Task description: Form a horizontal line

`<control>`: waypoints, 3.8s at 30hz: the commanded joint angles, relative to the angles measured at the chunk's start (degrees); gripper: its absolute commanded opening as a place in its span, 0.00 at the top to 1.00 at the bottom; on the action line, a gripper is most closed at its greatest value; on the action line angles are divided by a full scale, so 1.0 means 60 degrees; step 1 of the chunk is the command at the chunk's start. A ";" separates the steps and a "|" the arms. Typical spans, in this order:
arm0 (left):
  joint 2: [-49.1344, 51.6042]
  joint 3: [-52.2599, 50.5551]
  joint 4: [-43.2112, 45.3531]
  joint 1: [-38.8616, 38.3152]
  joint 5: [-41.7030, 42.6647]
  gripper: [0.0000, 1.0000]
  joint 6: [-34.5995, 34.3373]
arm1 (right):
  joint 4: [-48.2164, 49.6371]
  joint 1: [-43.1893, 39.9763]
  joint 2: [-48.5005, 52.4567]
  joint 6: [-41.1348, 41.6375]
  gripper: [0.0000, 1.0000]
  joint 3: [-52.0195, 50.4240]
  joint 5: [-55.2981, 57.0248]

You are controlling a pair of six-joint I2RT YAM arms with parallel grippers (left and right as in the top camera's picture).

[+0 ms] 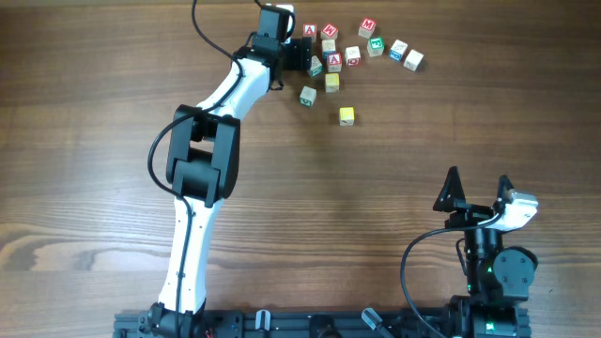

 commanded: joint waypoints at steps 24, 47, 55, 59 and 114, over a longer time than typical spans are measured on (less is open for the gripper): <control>-0.5581 0.0062 -0.5588 -0.0211 -0.0259 0.79 -0.0616 | 0.0051 -0.0040 -0.0091 0.0055 0.00 -0.0011 -0.0095; -0.5763 -0.8477 -0.0131 -0.2575 -0.0437 0.84 -0.4710 | 0.0051 -0.0040 -0.0091 0.0055 0.00 -0.0011 -0.0095; -0.5745 -0.8776 0.1137 -0.2575 -0.1555 0.84 -0.4630 | 0.0051 -0.0040 -0.0091 0.0051 0.00 -0.0011 -0.0095; -0.5643 -0.8776 0.1242 -0.2575 -0.2335 0.85 -0.4557 | 0.0051 -0.0040 -0.0091 0.0051 0.00 -0.0011 -0.0095; -0.4940 -0.8779 0.1064 -0.3064 -0.3723 0.69 -0.4164 | 0.0051 -0.0040 -0.0091 0.0051 0.00 -0.0011 -0.0095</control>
